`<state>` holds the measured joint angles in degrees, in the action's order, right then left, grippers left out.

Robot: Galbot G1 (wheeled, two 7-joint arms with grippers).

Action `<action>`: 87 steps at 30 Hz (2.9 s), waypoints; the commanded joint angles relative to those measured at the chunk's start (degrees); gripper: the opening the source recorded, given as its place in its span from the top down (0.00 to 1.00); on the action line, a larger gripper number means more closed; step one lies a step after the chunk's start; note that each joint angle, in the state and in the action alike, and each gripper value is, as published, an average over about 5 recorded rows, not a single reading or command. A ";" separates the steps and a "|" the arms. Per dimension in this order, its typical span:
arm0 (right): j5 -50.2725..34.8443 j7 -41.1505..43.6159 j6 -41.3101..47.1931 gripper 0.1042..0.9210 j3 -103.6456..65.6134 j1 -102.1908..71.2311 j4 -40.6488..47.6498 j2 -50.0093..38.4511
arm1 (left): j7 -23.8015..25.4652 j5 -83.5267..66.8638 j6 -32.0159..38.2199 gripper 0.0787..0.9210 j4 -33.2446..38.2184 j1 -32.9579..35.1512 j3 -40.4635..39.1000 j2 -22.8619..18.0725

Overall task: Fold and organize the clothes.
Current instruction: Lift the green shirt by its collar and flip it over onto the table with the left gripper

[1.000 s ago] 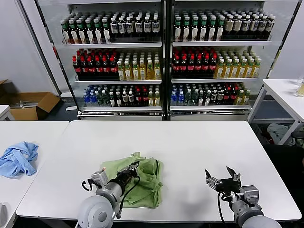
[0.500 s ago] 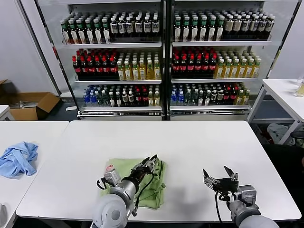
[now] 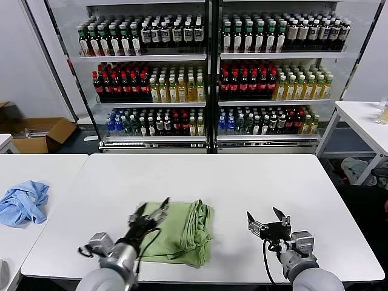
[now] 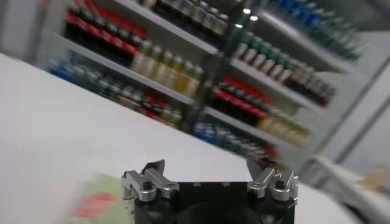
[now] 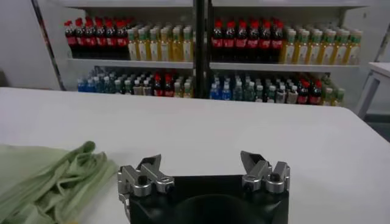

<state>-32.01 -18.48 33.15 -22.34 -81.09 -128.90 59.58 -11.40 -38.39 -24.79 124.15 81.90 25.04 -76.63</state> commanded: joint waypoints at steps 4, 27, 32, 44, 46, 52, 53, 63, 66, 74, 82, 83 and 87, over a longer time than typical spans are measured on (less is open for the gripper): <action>0.18 0.53 -0.05 0.12 -1.80 -1.54 -1.18 -0.17 | 4.79 14.31 1.29 0.12 -11.83 3.59 7.53 3.61; 0.24 0.48 -0.04 0.12 -3.53 -3.41 -1.74 -1.04 | 6.92 15.33 -1.20 0.12 -16.27 -2.02 3.69 2.78; 0.24 0.49 -0.04 0.12 -3.62 -3.47 -1.71 -0.94 | 6.83 13.37 -2.07 0.22 -15.94 -1.77 3.43 2.53; 0.30 0.49 -0.05 0.12 -3.94 -3.95 -2.04 -0.78 | 7.47 12.30 -2.09 0.64 -15.40 -1.22 2.65 1.63; 0.33 0.49 -0.05 0.12 -4.03 -4.10 -2.19 -0.77 | 7.61 12.37 -1.89 0.71 -15.10 -1.13 2.62 1.58; 0.50 0.50 -0.06 0.12 -4.26 -4.54 -2.63 -0.74 | 8.09 12.78 -0.45 0.91 -11.35 -0.78 4.47 2.38; 0.53 0.51 -0.06 0.12 -4.28 -4.57 -2.69 -0.78 | 8.24 13.37 0.05 0.93 -10.04 -0.56 5.23 2.89; 0.41 0.65 -0.06 0.12 -3.59 -3.49 -2.74 -0.99 | 7.31 -10.79 -6.41 0.97 -0.07 4.63 31.94 14.43; 0.24 0.75 -0.07 0.12 -2.83 -2.41 -1.95 -0.78 | 5.80 -21.95 -7.94 0.97 -1.92 6.08 41.08 16.18; -0.35 0.88 -0.09 0.12 -2.21 -0.61 -0.56 -0.65 | 2.19 -35.79 -8.35 0.97 -0.49 6.24 44.65 21.49; -0.18 0.79 -0.13 0.12 -5.92 -3.79 -1.45 -0.13 | 3.57 -11.98 -8.25 0.97 7.00 0.51 4.33 3.03; -0.18 0.77 -0.12 0.12 -6.46 -4.14 -1.57 -0.18 | 4.19 -8.34 -8.22 0.97 6.94 0.42 -0.24 -0.07; -0.16 0.67 -0.08 0.12 -7.88 -4.95 -1.81 -0.37 | 5.57 -0.59 -7.36 0.97 5.92 0.19 -11.68 -8.51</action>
<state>-32.17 -17.72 33.03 -27.24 -84.33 -130.44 59.21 -7.51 -57.85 -32.06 126.17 84.74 51.02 -65.98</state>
